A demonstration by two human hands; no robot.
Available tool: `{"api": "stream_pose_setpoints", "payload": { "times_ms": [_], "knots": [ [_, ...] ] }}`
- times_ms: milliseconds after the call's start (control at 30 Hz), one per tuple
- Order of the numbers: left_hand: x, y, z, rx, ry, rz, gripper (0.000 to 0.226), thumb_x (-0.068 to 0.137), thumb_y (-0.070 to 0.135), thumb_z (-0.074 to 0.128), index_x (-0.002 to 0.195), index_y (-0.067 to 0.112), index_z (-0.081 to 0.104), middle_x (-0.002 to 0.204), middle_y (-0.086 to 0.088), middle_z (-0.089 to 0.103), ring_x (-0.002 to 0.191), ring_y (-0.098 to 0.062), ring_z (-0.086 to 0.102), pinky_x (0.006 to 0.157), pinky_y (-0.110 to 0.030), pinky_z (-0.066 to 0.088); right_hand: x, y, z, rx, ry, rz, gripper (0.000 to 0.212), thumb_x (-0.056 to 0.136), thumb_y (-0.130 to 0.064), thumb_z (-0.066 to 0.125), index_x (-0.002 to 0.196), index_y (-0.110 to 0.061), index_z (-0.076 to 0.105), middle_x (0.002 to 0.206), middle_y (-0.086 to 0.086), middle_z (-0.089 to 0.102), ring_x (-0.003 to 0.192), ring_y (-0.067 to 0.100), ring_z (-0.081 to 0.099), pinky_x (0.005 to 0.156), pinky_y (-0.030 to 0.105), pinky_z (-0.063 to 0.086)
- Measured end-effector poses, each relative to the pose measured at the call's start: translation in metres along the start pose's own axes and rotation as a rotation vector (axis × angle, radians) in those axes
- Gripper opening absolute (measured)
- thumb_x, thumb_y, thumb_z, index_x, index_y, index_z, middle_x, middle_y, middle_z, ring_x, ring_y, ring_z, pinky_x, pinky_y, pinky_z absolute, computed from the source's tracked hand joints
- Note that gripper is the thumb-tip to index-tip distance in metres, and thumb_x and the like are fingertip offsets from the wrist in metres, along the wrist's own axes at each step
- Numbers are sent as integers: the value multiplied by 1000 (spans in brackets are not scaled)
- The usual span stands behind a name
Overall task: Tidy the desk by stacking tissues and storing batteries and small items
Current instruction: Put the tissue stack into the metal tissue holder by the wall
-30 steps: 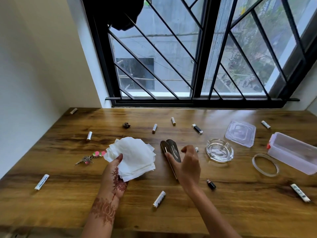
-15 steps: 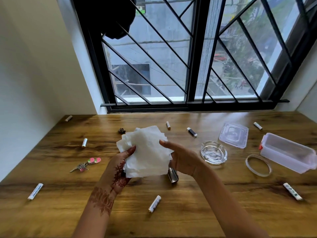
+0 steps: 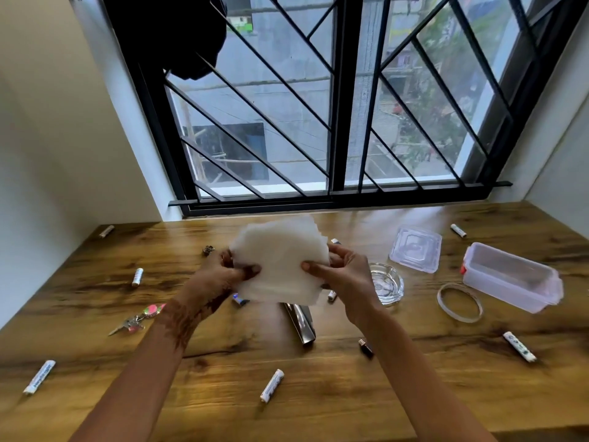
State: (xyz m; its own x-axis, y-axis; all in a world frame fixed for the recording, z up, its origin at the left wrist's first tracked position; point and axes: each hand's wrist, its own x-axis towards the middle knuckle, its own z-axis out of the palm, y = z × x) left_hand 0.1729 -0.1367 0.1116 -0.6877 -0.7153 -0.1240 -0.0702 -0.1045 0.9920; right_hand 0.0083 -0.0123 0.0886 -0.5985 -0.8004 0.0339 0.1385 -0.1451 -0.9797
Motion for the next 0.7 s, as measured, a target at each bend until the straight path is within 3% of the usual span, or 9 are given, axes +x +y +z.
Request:
{"api": "stream_pose_setpoints", "payload": {
  "times_ms": [200,333,433,600,700],
  "knots": [
    [37,15,5,137,-48,35,24,80,-12,60,90,9,65,71,2,73,69,-13,69,67,-29,58,3,4,-10,98,74,117,31,71,11,69,101,6,64,68,-5,72,63,9,68,53,21,54],
    [60,10,5,88,-69,-8,19,82,-11,57,85,6,64,66,2,73,63,-10,69,63,-27,58,3,11,-9,-15,194,6,26,72,9,70,84,-13,71,74,-4,72,71,13,66,60,23,56],
    [73,4,7,129,-96,-17,21,82,-10,58,83,9,66,67,3,72,65,-11,67,64,-25,57,0,22,-5,-196,276,-67,24,72,1,74,86,-19,73,78,0,72,66,4,64,53,18,49],
    [93,-2,10,231,-91,-83,22,83,-10,57,85,10,66,84,-7,68,70,-12,66,67,-24,57,-6,38,5,-511,386,-193,23,73,-4,75,95,-9,73,82,-4,71,61,-15,59,61,3,46],
    [102,-3,14,266,-123,-112,19,86,-4,57,87,13,66,92,-8,66,85,-19,64,84,-34,53,-8,42,6,-603,429,-245,25,72,-1,74,97,-3,71,88,7,73,70,-1,62,65,-3,42]
  ]
}}
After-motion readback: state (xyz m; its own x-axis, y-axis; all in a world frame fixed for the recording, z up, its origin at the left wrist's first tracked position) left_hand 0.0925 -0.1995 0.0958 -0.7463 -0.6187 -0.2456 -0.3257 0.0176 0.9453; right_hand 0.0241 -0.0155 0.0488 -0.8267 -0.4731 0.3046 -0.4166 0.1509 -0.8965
